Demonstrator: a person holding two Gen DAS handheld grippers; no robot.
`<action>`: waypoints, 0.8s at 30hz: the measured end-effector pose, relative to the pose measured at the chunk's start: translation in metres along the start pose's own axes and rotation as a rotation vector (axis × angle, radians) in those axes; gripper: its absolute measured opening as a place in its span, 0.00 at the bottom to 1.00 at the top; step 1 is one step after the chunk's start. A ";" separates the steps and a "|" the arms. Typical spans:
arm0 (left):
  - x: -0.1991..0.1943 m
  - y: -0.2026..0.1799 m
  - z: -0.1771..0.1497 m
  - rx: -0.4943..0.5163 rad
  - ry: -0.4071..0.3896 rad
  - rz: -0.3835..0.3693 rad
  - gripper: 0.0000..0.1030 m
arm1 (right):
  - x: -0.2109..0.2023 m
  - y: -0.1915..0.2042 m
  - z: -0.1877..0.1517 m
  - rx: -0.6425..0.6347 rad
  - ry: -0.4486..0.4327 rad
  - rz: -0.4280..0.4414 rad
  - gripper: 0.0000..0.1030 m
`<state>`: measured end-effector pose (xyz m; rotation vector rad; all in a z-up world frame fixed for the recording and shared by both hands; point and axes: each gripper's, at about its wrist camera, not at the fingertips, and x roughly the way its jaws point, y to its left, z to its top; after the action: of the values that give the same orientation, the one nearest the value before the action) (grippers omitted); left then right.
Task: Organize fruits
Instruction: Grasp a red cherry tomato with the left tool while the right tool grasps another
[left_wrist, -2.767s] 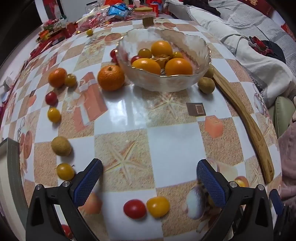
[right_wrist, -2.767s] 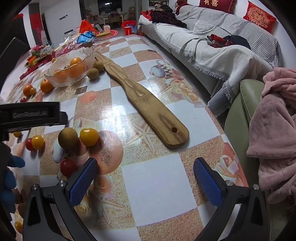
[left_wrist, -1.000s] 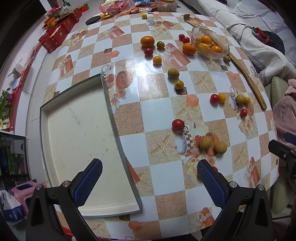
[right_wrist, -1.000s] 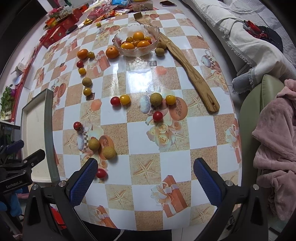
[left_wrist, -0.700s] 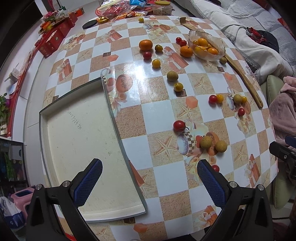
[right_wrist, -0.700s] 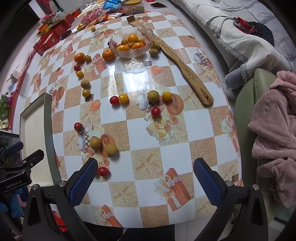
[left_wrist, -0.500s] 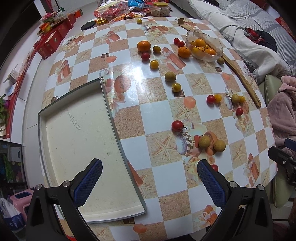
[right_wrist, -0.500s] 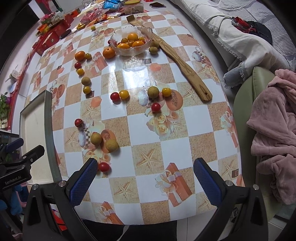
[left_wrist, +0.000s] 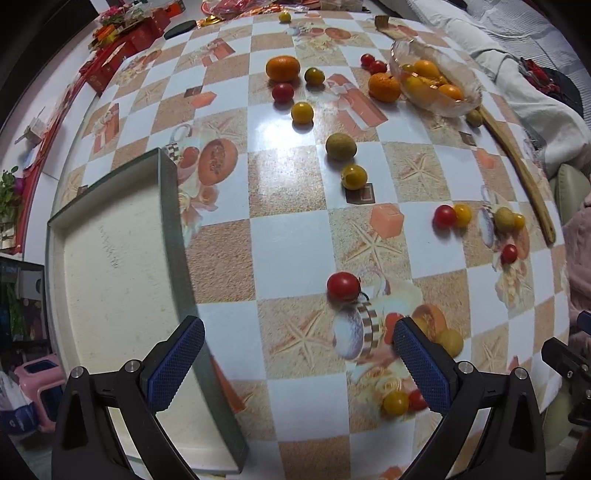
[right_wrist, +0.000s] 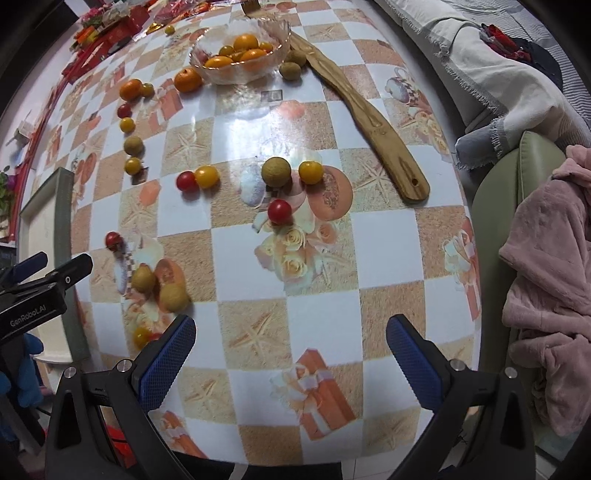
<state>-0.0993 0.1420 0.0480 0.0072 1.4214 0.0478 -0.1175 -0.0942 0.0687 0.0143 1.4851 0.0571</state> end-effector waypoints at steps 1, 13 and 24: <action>0.006 -0.001 0.002 -0.005 0.006 0.003 1.00 | 0.006 -0.001 0.004 -0.004 0.003 0.001 1.00; 0.042 -0.009 0.014 -0.024 0.011 0.050 0.97 | 0.052 -0.002 0.049 -0.012 -0.023 0.023 0.96; 0.045 -0.024 0.014 -0.001 0.010 0.048 0.60 | 0.064 0.014 0.064 -0.047 -0.035 0.000 0.50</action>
<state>-0.0782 0.1196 0.0048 0.0400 1.4309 0.0884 -0.0483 -0.0753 0.0117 -0.0223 1.4483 0.0915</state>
